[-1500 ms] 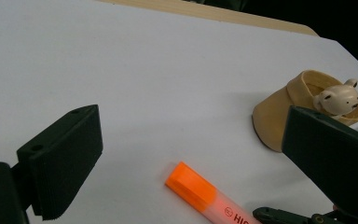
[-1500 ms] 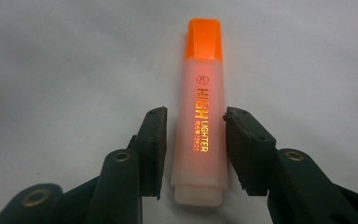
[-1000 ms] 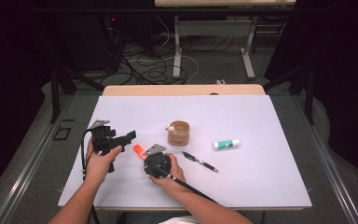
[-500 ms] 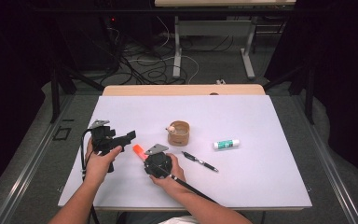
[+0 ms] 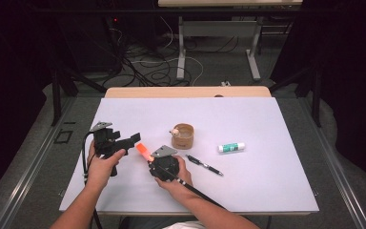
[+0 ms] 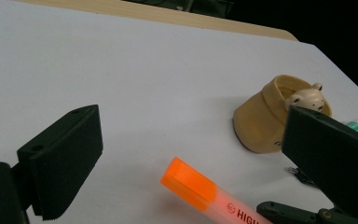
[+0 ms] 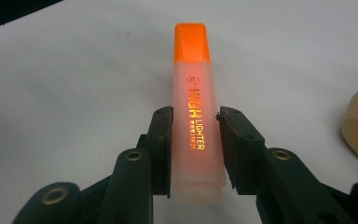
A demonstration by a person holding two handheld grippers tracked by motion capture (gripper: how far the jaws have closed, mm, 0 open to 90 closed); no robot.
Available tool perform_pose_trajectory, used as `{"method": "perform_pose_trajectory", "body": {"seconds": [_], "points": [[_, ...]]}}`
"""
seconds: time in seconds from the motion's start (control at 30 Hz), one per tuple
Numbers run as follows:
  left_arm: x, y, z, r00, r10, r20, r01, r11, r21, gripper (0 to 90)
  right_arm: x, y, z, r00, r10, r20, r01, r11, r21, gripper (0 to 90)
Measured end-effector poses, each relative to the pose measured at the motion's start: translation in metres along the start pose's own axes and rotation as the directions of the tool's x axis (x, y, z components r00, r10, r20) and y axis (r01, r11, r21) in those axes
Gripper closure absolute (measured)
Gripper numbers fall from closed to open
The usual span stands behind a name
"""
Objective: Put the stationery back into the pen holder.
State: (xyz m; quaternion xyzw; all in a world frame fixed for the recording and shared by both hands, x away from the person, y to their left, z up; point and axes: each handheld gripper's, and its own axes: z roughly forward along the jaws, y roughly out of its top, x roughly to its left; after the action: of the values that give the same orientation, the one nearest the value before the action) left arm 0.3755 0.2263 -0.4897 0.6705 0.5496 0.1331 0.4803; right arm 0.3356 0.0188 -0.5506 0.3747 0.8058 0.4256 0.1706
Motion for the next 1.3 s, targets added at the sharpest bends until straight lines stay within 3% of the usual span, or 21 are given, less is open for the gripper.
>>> {"method": "perform_pose_trajectory", "body": {"seconds": [0.27,0.33,0.5,0.6,0.73,0.97,1.1,1.2,1.3], "points": [[-0.007,0.002,-0.005,0.9992,-0.019,0.036,0.019,0.9998,-0.002,15.6,-0.008,0.004,-0.023,0.9999,0.004,0.013,-0.003,0.997,-0.077,66.1],[-0.009,0.003,-0.006,0.9969,-0.041,0.067,0.041,0.9991,0.012,15.6,-0.01,0.004,-0.026,0.9999,0.001,0.016,0.0,0.998,-0.07,66.1],[-0.016,0.004,-0.009,0.9928,-0.034,0.115,0.031,0.9992,0.025,16.5,-0.016,0.006,-0.039,0.9997,0.018,0.016,-0.016,0.995,-0.103,66.2],[-0.02,0.004,-0.009,0.9892,-0.052,0.137,0.048,0.9982,0.035,17.3,-0.019,0.005,-0.049,0.9997,0.009,0.022,-0.006,0.99,-0.141,66.2],[-0.025,0.004,-0.01,0.9887,-0.053,0.14,0.046,0.9977,0.05,23.3,-0.02,0.004,-0.056,0.9996,0.008,0.027,-0.004,0.989,-0.148,66.2],[-0.033,0.004,-0.008,0.9799,-0.062,0.19,0.049,0.9964,0.069,27.0,-0.024,0.0,-0.065,0.9995,0.023,0.02,-0.018,0.98,-0.197,66.1],[-0.034,0.003,-0.006,0.9677,-0.108,0.228,0.088,0.9914,0.097,27.9,-0.023,-0.002,-0.069,0.9994,0.031,0.014,-0.027,0.979,-0.2,66.1],[-0.032,0.002,-0.004,0.9658,-0.131,0.224,0.107,0.9873,0.117,28.0,-0.021,-0.004,-0.07,0.9996,0.024,0.013,-0.021,0.978,-0.205,66.1],[-0.028,0.001,-0.002,0.9589,-0.164,0.232,0.134,0.9813,0.138,30.9,-0.021,-0.004,-0.07,0.9998,0.019,0.004,-0.018,0.976,-0.215,66.2]]}}
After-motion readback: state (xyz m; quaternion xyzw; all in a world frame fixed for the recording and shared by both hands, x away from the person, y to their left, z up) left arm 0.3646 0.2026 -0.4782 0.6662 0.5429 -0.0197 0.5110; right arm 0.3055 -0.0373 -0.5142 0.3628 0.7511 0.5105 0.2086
